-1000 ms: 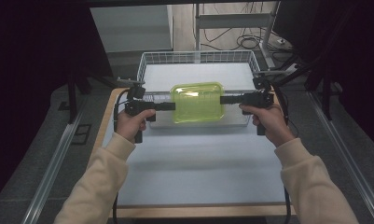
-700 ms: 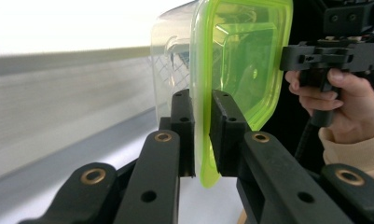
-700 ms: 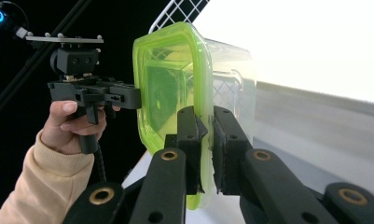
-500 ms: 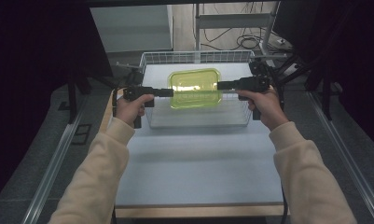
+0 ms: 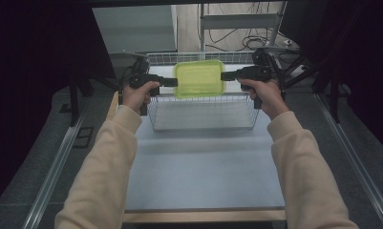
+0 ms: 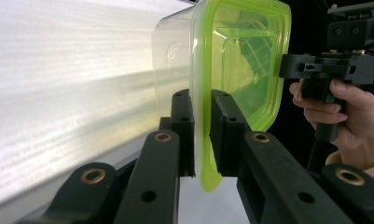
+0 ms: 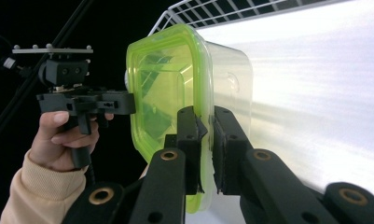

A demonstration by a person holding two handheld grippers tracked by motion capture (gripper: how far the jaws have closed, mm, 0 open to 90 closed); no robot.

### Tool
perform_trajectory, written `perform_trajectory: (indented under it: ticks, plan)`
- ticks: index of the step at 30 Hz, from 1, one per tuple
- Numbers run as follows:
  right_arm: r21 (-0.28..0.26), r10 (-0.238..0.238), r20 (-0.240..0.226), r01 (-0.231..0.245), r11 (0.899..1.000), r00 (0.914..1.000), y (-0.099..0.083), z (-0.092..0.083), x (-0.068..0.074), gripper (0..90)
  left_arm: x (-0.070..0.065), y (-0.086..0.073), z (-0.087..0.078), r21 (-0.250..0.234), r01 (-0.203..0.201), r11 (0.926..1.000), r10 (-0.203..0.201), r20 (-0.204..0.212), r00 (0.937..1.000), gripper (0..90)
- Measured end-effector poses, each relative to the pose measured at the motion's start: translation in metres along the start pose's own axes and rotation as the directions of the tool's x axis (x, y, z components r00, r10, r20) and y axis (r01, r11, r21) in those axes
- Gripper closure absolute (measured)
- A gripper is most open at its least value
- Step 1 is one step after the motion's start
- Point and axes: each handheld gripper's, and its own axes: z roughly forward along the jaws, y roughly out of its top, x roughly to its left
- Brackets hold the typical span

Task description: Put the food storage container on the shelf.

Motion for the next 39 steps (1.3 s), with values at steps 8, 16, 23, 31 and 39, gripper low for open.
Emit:
perform_trajectory:
  ticks: [8, 16, 23, 31, 39]
  plan:
    - [-0.018, 0.029, 0.02, -0.029, 0.999, 0.9994, 0.012, 0.005, -0.009, 81.7, 0.004, 0.016, 0.007, -0.008, 0.019, 0.9998, -0.019, -0.007, 0.9998, 80.7]
    - [-0.04, 0.023, 0.092, -0.019, 0.999, 0.9955, 0.017, 0.013, -0.012, 71.9, 0.005, 0.019, 0.014, -0.029, 0.027, 0.9992, -0.027, -0.005, 0.9996, 78.9]
    - [-0.035, 0.001, 0.162, 0.005, 0.999, 0.9868, 0.014, 0.017, -0.012, 60.8, 0.007, 0.018, 0.02, -0.029, 0.024, 0.9993, -0.026, -0.064, 0.9976, 67.3]
    - [-0.056, -0.018, 0.193, 0.03, 0.998, 0.981, 0.011, 0.013, -0.016, 52.6, 0.01, 0.017, 0.015, -0.083, 0.011, 0.9965, -0.019, -0.1, 0.9948, 47.9]
    - [-0.082, -0.088, 0.188, 0.105, 0.991, 0.9782, 0.008, 0.003, -0.005, 43.7, 0.003, 0.011, 0.002, -0.116, -0.008, 0.9933, -0.001, -0.079, 0.9969, 33.9]
